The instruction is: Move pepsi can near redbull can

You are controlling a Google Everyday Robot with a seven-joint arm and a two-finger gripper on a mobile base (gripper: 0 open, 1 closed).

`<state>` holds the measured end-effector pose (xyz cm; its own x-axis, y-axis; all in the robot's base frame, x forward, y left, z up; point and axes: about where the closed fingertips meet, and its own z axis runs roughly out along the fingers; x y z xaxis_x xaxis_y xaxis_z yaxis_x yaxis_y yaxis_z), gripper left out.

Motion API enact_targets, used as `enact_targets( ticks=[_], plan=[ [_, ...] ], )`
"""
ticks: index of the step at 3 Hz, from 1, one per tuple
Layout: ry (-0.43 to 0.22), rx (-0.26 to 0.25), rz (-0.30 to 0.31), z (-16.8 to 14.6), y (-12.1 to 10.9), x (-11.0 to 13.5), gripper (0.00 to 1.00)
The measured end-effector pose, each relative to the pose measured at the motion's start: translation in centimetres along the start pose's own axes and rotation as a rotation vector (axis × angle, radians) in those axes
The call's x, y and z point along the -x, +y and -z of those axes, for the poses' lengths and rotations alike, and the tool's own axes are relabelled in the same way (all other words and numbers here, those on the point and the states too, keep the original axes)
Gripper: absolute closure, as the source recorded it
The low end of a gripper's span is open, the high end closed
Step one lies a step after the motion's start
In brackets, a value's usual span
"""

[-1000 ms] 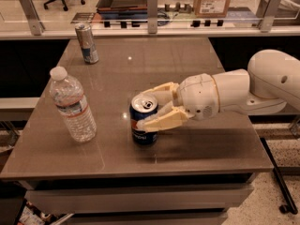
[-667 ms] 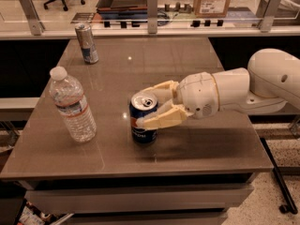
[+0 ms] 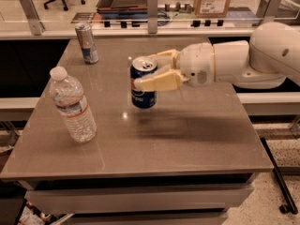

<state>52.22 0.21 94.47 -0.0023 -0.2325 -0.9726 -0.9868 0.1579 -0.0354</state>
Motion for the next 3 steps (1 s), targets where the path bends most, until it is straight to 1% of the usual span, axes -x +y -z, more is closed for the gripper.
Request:
enact_targets(
  ticks=[1, 2, 3],
  plan=[
    [0.009, -0.1, -0.009, -0.2, -5.0, 2.2, 1.0],
    [0.029, -0.179, 0.004, -0.9, -9.6, 4.3, 1.0],
    [0.043, -0.211, 0.026, -2.6, -13.4, 5.5, 1.0]
  ],
)
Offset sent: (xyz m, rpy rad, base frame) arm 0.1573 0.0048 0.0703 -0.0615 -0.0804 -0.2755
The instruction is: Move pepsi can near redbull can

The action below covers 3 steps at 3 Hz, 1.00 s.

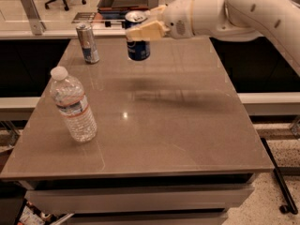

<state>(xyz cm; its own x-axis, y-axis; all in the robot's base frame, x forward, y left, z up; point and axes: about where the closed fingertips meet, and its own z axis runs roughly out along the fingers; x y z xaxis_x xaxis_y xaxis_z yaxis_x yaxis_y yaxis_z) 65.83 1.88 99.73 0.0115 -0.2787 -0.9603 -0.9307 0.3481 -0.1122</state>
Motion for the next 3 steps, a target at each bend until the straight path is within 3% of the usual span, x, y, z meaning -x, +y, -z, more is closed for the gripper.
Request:
enact_targets(
  ticks=[2, 3],
  plan=[
    [0.027, -0.009, 0.048, -6.6, -3.8, -1.6, 1.0],
    [0.026, 0.025, 0.048, -10.0, -4.4, -3.0, 1.0]
  ],
)
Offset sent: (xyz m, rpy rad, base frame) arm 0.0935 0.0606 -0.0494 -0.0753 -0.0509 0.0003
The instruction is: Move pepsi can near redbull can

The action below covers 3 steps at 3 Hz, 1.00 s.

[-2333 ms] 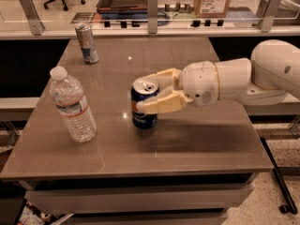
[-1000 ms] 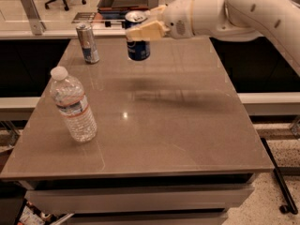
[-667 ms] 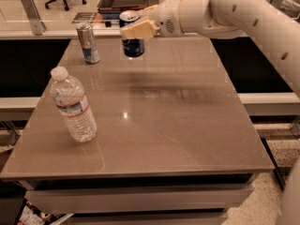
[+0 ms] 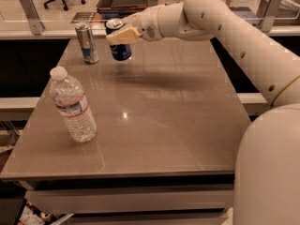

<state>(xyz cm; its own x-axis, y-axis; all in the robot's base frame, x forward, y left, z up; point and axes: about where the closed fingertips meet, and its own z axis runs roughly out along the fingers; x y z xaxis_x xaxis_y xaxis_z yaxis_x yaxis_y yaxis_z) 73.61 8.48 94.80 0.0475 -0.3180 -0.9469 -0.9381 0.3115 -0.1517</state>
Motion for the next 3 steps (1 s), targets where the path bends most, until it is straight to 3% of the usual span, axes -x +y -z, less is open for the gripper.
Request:
enact_targets(
  ticks=[2, 3],
  plan=[
    [-0.022, 0.094, -0.047, -5.3, 0.7, -2.7, 1.0],
    [-0.021, 0.097, -0.047, -5.5, 0.9, -2.7, 0.82]
  ],
)
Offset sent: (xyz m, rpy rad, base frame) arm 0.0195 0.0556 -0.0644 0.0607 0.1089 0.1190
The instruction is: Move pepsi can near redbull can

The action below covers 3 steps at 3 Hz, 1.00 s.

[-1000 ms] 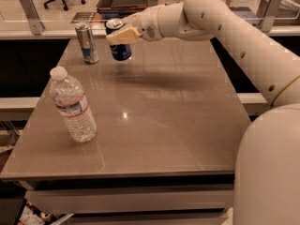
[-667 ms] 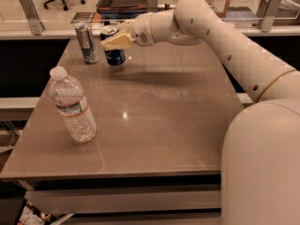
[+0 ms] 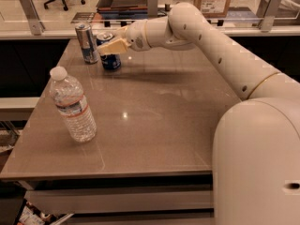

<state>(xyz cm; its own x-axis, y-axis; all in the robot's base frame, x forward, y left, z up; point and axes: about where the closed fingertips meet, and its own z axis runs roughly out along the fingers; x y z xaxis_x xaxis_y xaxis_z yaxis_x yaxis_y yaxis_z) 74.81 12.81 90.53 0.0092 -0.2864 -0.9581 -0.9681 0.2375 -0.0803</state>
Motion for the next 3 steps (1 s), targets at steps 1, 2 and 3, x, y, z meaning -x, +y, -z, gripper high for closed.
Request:
enact_targets(
  ticks=[1, 2, 3],
  plan=[
    [0.0, 0.006, -0.001, -0.33, 0.16, -0.01, 0.59],
    [-0.001, 0.01, -0.001, -0.63, 0.31, -0.01, 0.35],
    [-0.001, 0.016, -0.001, -0.94, 0.47, -0.01, 0.12]
  ],
)
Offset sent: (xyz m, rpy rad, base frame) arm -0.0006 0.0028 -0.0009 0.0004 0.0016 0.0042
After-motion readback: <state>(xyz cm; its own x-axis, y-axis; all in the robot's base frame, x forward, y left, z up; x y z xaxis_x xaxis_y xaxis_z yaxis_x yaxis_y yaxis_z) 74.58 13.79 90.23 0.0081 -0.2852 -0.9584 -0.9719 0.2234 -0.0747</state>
